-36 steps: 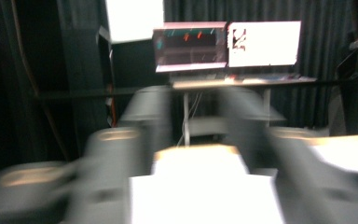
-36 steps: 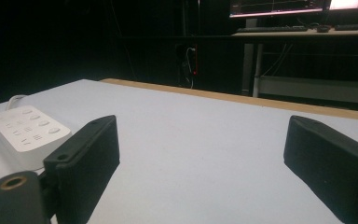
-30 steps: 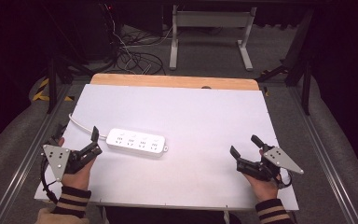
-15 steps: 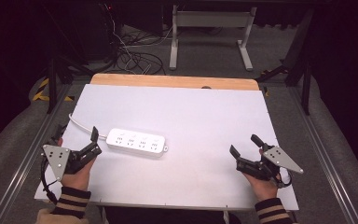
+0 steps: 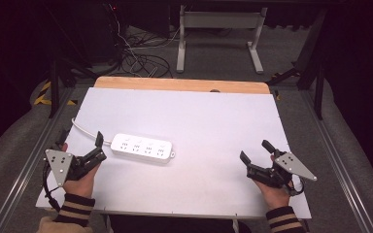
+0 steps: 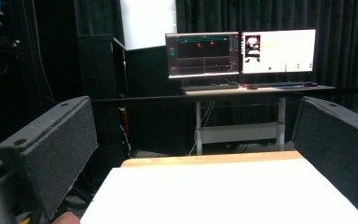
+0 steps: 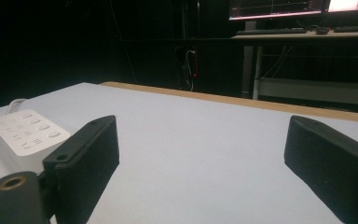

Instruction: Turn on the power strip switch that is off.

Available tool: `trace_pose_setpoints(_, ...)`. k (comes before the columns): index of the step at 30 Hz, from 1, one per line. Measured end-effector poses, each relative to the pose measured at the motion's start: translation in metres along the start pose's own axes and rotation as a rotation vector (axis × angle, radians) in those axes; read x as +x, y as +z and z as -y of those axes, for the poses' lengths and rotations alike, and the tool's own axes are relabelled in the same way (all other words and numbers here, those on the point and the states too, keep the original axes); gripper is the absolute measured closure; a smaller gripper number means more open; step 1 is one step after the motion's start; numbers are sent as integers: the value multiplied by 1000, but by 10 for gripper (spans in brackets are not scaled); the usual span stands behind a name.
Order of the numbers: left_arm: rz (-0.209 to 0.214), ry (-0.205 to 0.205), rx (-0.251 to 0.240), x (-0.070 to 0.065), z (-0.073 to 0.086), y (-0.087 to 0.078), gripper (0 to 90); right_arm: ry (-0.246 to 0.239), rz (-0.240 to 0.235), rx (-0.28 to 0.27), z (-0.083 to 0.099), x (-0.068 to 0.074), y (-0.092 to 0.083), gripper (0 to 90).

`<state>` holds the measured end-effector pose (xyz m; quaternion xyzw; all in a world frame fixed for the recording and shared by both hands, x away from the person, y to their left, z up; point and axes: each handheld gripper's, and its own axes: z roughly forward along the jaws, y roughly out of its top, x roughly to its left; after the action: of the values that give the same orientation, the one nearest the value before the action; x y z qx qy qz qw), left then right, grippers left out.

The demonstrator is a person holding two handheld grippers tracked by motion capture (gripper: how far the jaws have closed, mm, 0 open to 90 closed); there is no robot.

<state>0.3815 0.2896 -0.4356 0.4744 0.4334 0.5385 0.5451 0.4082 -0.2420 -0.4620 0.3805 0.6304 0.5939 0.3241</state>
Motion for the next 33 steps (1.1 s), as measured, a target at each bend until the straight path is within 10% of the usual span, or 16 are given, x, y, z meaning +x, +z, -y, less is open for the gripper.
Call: trace_pose_setpoints(33,7,6,19,-1,2,4,9,-4,7,4,0,0,-4,106)
